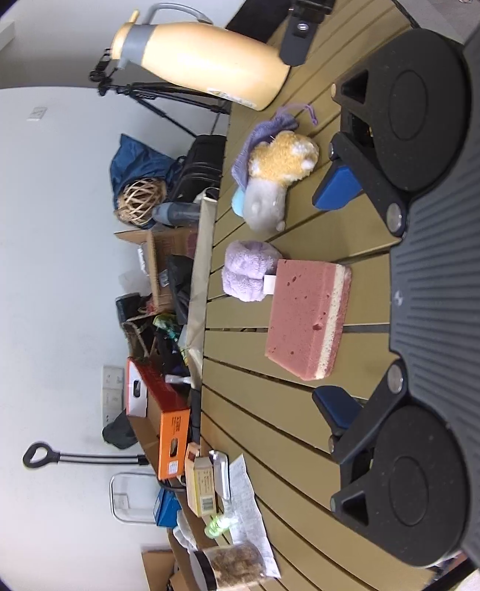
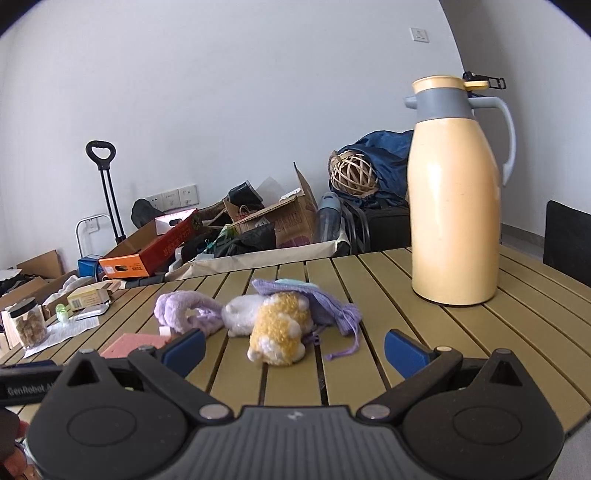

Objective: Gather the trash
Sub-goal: 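Grasp the pink sponge with the left tool while the right tool approaches the plush toy, then lift the pink sponge with the left tool while the right tool grasps the yellow-white plush toy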

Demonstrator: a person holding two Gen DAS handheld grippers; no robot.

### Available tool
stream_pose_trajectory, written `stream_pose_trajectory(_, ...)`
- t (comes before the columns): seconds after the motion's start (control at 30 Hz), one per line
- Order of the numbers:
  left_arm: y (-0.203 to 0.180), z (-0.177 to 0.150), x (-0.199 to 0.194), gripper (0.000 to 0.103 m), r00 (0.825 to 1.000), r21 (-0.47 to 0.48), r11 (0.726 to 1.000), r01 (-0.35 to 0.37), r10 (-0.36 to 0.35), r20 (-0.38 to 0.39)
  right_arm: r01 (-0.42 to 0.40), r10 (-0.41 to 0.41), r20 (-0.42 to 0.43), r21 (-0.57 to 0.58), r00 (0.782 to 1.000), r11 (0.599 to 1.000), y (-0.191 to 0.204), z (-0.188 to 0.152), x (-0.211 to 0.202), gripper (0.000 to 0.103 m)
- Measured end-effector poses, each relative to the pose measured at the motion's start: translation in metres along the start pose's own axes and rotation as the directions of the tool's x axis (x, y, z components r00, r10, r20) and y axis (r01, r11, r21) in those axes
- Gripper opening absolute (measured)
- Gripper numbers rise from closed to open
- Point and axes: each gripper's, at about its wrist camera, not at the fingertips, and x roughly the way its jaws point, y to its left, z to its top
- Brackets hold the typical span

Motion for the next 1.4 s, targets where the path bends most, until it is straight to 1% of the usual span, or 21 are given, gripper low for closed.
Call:
stream_pose_trajectory(0.1,0.002,0.004,0.013,0.103,1.0,0.013,1.0,-0.028,0.028,0.0,-0.001,0.002,-0.017,0.009,1.0,1.0,0.004,0.004,0.015,0.103)
stream_pose_trajectory(0.2,0.006,0.009,0.029,0.103,0.999,0.023,1.0,0.008,-0.007,-0.04,-0.002,0.002,-0.025,0.014,1.0,1.0,0.009,0.007,0.03,0.103)
stream_pose_trajectory(0.33,0.008,0.013,0.045,0.103,0.999,0.016,1.0,0.006,-0.005,-0.051,0.015,-0.015,-0.033,0.012,0.999,1.0,0.014,0.009,0.047,0.103)
stream_pose_trajectory(0.47,0.01,0.019,0.057,0.103,0.997,0.008,1.0,0.021,-0.02,-0.07,0.026,-0.024,-0.069,0.031,0.997,0.999,0.015,0.01,0.066,0.103)
stream_pose_trajectory(0.5,0.01,0.021,0.06,0.103,0.997,0.014,1.0,0.014,-0.013,-0.074,0.027,-0.024,-0.079,0.032,0.997,0.999,0.016,0.011,0.071,0.103)
stream_pose_trajectory(0.57,0.011,0.024,0.066,0.103,0.997,0.035,0.999,-0.022,0.025,-0.078,0.022,-0.019,-0.102,0.03,0.995,0.999,0.019,0.012,0.08,0.103)
stream_pose_trajectory(0.67,0.015,0.027,0.076,0.103,0.994,0.027,1.0,-0.012,0.015,-0.107,-0.006,0.013,-0.123,0.058,0.992,0.998,0.021,0.016,0.092,0.103)
stream_pose_trajectory(0.73,0.017,0.028,0.083,0.103,0.991,0.022,1.0,0.009,-0.006,-0.133,0.0,0.007,-0.118,0.062,0.993,0.998,0.022,0.017,0.098,0.103)
stream_pose_trajectory(0.8,0.016,0.028,0.088,0.103,0.989,0.024,0.999,0.022,-0.018,-0.146,0.026,-0.02,-0.114,0.053,0.993,0.998,0.024,0.018,0.102,0.103)
stream_pose_trajectory(0.93,0.012,0.027,0.099,0.103,0.985,0.035,0.999,0.007,-0.001,-0.172,0.063,-0.059,-0.117,0.033,0.991,0.997,0.025,0.022,0.11,0.103)
stream_pose_trajectory(1.2,0.017,0.026,0.115,0.103,0.972,-0.01,1.0,-0.002,0.0,-0.236,0.066,-0.06,-0.167,0.027,0.984,0.997,0.024,0.02,0.124,0.103)
stream_pose_trajectory(1.4,0.018,0.025,0.111,0.099,0.975,-0.023,1.0,-0.007,0.002,-0.223,0.058,-0.054,-0.168,0.017,0.984,0.998,0.026,0.019,0.125,0.103)
